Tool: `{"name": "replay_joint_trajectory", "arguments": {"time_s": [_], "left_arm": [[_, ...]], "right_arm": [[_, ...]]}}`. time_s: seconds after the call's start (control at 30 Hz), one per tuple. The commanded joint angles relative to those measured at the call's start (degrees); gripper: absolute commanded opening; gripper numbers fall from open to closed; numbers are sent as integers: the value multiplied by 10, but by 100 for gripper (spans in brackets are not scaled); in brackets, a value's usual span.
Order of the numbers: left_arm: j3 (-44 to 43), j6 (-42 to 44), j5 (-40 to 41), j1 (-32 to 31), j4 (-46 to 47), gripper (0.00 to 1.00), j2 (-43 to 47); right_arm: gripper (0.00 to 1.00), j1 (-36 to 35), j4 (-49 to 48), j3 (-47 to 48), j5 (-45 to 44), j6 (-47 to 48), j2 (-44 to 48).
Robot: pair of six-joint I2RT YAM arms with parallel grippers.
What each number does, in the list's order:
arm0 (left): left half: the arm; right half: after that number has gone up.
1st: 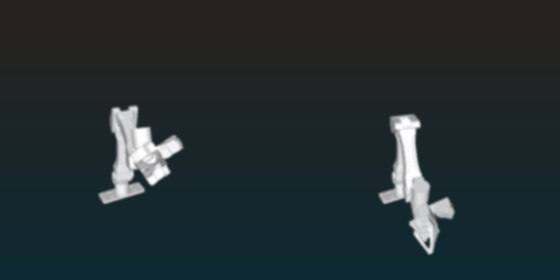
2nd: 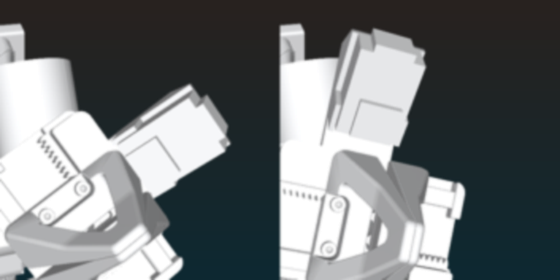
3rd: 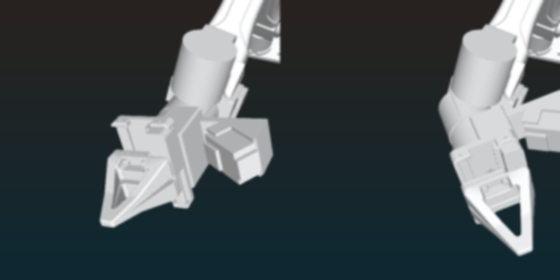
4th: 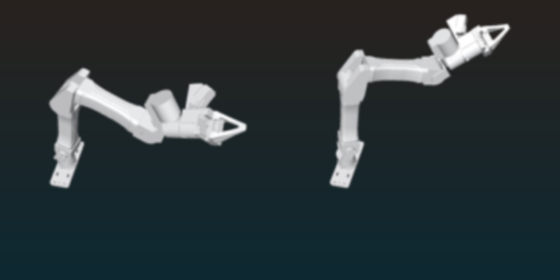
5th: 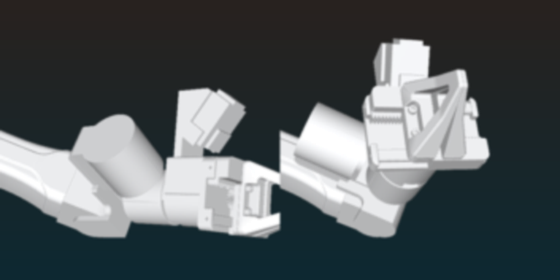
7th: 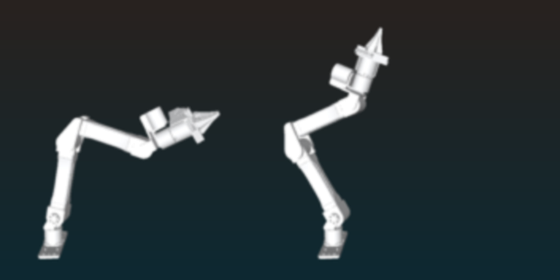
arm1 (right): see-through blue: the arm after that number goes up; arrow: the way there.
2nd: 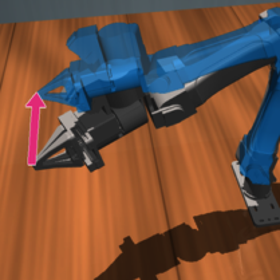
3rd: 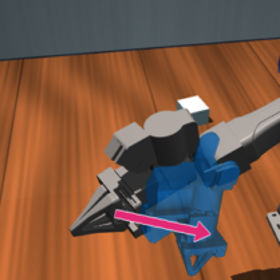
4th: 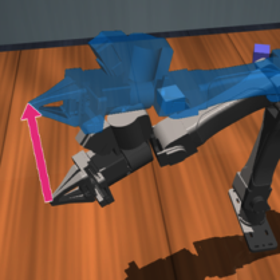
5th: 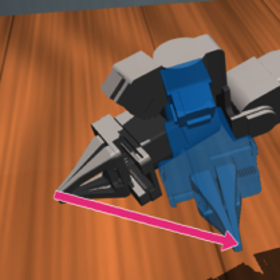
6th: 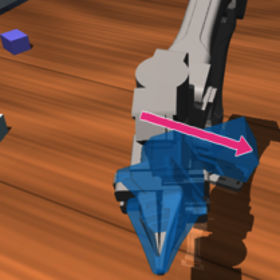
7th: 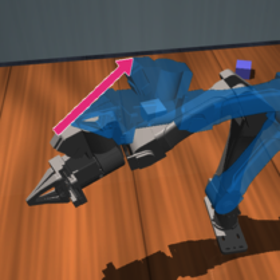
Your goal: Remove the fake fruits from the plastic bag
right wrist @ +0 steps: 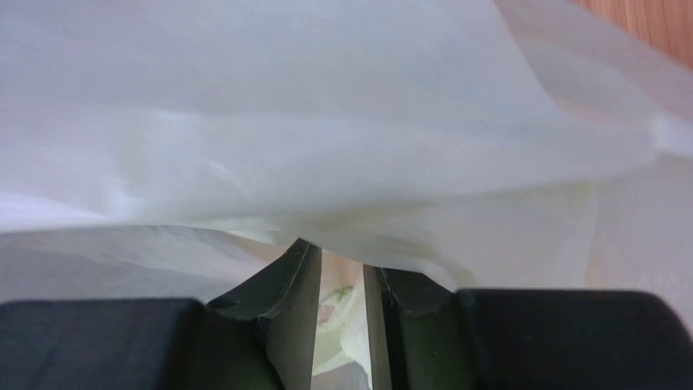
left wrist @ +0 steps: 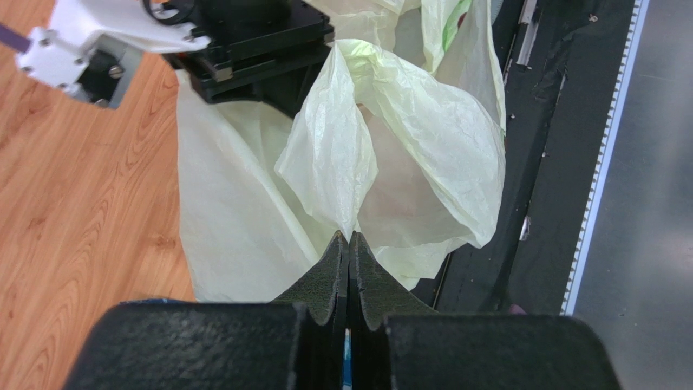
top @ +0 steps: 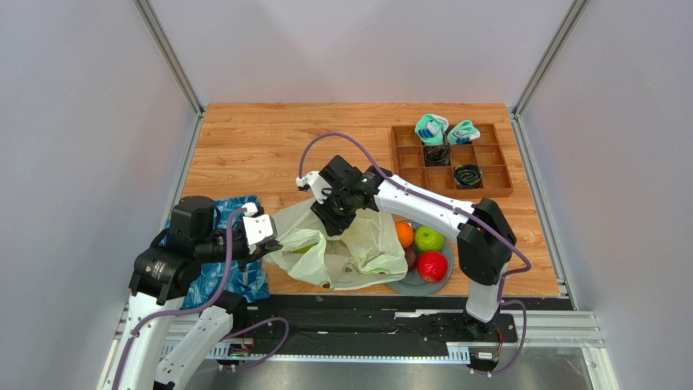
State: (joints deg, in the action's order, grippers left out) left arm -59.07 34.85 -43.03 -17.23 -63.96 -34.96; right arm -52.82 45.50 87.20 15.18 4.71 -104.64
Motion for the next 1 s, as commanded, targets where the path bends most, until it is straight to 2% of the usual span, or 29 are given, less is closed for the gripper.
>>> {"name": "replay_joint_trajectory", "arguments": {"time_s": [0.0,0.23,0.37,0.57,0.73,0.83,0.97], "left_arm": [[-24,5,-14,-2,18,0,-23],[-13,-36,4,-2,77,0,-18],[-17,-55,84,-2,111,0,1],[-20,-24,88,-2,99,0,39],[-34,19,98,-2,72,0,49],[-42,50,81,-2,49,0,53],[-33,79,57,-2,30,0,71]], "right_arm": [[28,-10,18,89,98,68,-24],[18,-29,99,89,136,180,-37],[17,-30,124,44,114,253,-20],[28,-30,91,2,57,332,0],[32,-28,86,109,-54,310,-89],[34,-20,74,138,-120,297,-115],[45,-2,50,137,-204,270,-127]]}}
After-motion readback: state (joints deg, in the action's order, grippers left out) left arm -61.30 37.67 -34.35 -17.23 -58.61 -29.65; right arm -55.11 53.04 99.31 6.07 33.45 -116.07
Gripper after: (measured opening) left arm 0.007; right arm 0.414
